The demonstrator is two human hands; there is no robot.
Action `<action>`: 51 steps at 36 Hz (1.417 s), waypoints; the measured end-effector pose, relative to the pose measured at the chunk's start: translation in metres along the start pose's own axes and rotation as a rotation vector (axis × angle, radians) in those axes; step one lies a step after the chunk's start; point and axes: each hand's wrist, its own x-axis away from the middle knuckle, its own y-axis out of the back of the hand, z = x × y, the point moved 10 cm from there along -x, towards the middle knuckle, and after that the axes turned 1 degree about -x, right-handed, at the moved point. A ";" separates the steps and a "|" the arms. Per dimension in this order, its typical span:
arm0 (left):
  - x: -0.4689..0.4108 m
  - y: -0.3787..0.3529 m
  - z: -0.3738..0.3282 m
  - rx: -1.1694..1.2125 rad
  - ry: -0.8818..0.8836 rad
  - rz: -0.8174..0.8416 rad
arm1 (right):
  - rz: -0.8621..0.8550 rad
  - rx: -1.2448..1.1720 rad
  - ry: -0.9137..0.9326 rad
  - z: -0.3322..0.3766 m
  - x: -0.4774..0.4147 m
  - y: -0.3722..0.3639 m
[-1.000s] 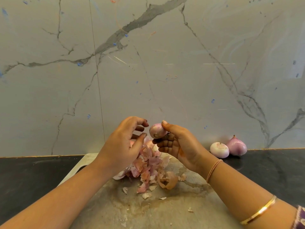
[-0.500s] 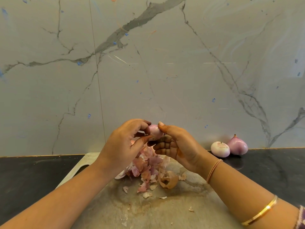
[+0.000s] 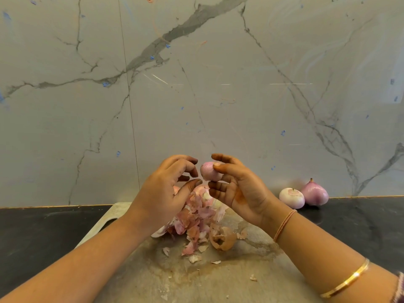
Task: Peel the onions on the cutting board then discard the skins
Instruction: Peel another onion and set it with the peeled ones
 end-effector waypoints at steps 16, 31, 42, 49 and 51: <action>0.000 0.002 -0.012 -0.011 -0.125 0.021 | 0.048 0.232 -0.006 -0.002 0.002 -0.008; 0.001 0.006 -0.014 0.006 -0.136 -0.036 | 0.057 0.195 -0.015 -0.003 0.003 -0.007; 0.002 0.002 -0.016 -0.035 -0.155 -0.001 | 0.041 0.240 -0.014 -0.004 0.001 -0.004; 0.002 -0.004 -0.009 0.014 -0.064 0.046 | 0.022 0.298 0.037 0.000 0.000 -0.003; 0.002 -0.005 -0.010 -0.005 -0.070 0.059 | 0.017 0.317 0.050 0.001 0.000 -0.003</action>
